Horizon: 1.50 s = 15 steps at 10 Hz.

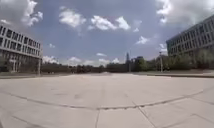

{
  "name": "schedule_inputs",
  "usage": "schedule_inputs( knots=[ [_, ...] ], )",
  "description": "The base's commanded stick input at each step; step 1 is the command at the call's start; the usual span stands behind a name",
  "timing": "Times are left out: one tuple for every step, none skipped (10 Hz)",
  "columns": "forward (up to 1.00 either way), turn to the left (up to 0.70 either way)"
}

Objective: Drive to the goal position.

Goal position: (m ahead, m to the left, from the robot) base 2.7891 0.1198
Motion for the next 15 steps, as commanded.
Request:
schedule_inputs(
  knots=[
    [0.70, 0.00],
    [0.70, 0.00],
    [0.70, 0.00],
    [0.70, 0.00],
    [0.70, 0.00],
    [0.70, 0.00],
    [0.70, 0.00],
    [0.70, 0.00],
    [0.70, 0.00],
    [0.70, 0.00],
    [0.70, 0.00],
    [0.70, 0.00],
    [0.70, 0.00],
    [0.70, 0.00],
    [0.70, 0.00]
  ],
)
